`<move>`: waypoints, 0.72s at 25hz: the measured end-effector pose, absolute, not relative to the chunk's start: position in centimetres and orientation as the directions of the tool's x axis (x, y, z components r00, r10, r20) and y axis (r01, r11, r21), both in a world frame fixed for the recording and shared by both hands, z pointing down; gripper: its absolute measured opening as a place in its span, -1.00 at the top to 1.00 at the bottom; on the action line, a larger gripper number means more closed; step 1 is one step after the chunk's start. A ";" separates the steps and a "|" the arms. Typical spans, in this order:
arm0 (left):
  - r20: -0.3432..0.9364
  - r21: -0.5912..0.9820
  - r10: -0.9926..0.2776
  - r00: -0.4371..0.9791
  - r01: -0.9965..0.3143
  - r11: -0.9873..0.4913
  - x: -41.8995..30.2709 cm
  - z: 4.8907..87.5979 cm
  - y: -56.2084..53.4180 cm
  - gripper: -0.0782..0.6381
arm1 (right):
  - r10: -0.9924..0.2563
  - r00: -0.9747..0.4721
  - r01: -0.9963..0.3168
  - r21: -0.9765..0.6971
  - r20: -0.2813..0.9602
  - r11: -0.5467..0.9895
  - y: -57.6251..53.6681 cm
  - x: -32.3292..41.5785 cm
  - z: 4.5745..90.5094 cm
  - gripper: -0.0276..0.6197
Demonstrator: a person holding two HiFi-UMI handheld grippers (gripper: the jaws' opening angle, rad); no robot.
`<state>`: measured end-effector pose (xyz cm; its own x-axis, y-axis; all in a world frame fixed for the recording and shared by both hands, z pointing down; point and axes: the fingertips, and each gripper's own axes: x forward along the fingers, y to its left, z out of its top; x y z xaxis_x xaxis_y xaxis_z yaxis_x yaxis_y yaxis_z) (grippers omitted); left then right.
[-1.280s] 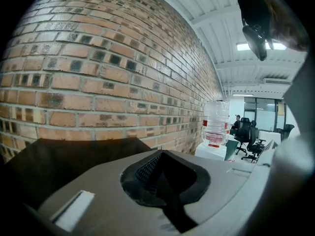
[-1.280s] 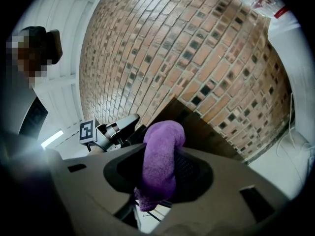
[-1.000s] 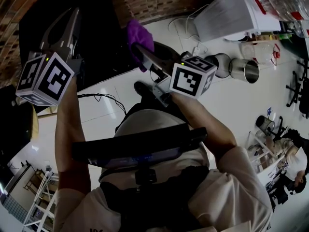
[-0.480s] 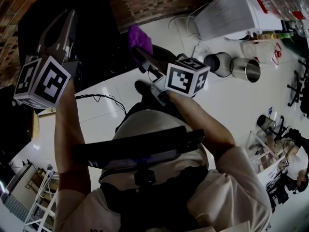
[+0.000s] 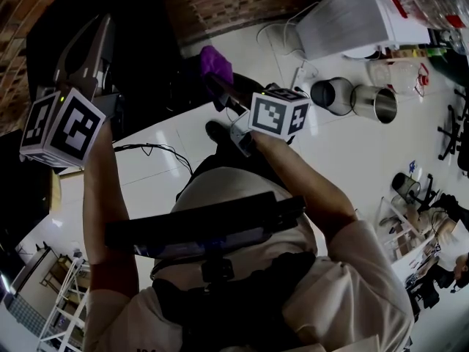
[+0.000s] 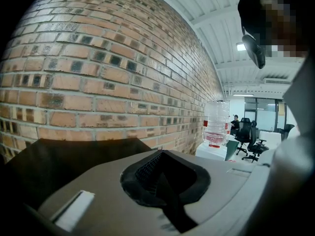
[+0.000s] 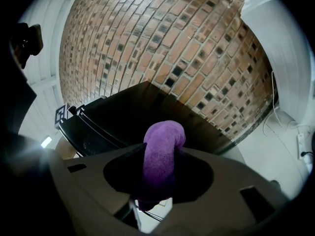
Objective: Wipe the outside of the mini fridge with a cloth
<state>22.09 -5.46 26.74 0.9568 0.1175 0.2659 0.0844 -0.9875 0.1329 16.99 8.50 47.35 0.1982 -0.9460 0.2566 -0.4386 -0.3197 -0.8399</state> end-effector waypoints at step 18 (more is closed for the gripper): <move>0.275 0.123 0.110 0.955 0.079 -0.989 22.0 26.8 -5.6 0.76 | -0.903 0.128 -0.412 -0.807 0.409 -0.424 8.4 16.9 56.0 0.47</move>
<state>22.00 -5.56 26.78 0.9552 0.1102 0.2746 0.0787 -0.9893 0.1232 16.92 8.40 55.98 0.1284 -0.9033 0.4093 -0.4121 -0.4240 -0.8065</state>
